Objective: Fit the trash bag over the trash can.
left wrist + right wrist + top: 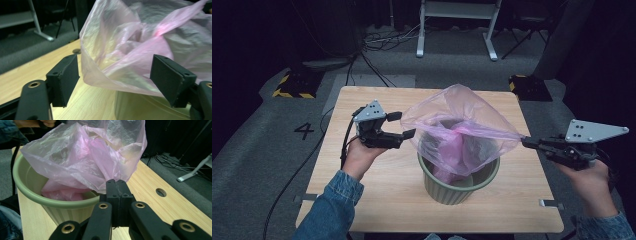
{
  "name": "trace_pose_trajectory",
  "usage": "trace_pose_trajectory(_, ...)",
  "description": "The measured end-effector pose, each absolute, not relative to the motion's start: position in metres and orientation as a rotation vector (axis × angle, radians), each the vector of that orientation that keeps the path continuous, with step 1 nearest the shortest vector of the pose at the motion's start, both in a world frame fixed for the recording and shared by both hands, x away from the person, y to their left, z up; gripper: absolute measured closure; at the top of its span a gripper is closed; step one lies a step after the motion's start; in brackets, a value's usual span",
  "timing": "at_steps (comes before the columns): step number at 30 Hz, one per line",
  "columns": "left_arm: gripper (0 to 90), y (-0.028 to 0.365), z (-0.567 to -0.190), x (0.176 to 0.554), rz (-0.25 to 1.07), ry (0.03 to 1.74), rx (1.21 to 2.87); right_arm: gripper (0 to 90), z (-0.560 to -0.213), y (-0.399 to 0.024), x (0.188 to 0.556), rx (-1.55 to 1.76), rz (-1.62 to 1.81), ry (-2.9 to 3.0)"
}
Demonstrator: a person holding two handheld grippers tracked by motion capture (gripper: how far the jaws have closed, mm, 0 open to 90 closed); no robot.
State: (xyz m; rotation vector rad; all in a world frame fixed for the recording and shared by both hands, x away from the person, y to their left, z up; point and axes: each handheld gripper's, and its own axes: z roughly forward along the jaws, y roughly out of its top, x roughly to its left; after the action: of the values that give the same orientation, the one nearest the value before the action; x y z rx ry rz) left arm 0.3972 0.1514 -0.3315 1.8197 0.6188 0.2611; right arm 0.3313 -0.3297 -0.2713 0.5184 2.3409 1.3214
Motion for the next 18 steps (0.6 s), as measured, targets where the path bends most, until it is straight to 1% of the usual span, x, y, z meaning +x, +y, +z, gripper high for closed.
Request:
trace_pose_trajectory(1, 33.1, 0.149, -0.333, 0.398, 0.228, 0.593, 1.825, 90.0, -0.273, -0.329, 0.332, 0.516, 1.327, 2.342)
trace_pose_trajectory(2, 46.3, 0.148, -0.334, 0.397, 0.225, 0.581, 1.825, 90.0, -0.275, -0.327, 0.333, 0.516, 1.326, 2.349)
trace_pose_trajectory(5, 76.9, 0.145, -0.333, 0.389, 0.280, 0.527, 1.840, 90.0, -0.280, -0.324, 0.334, 0.517, 1.322, 2.364)
trace_pose_trajectory(7, 87.4, 0.146, -0.329, 0.381, 0.306, 0.495, 1.843, 90.0, -0.281, -0.324, 0.334, 0.522, 1.312, 2.367)
trace_pose_trajectory(8, 89.3, 0.147, -0.326, 0.378, 0.308, 0.488, 1.839, 90.0, -0.281, -0.325, 0.334, 0.525, 1.306, 2.364)
trace_pose_trajectory(14, 89.8, 0.159, -0.309, 0.360, 0.328, 0.444, 1.849, 90.0, -0.274, -0.335, 0.331, 0.537, 1.287, 2.354)
trace_pose_trajectory(18, 89.8, 0.166, -0.305, 0.349, 0.353, 0.446, 1.868, 90.0, -0.273, -0.336, 0.326, 0.531, 1.222, 2.381)
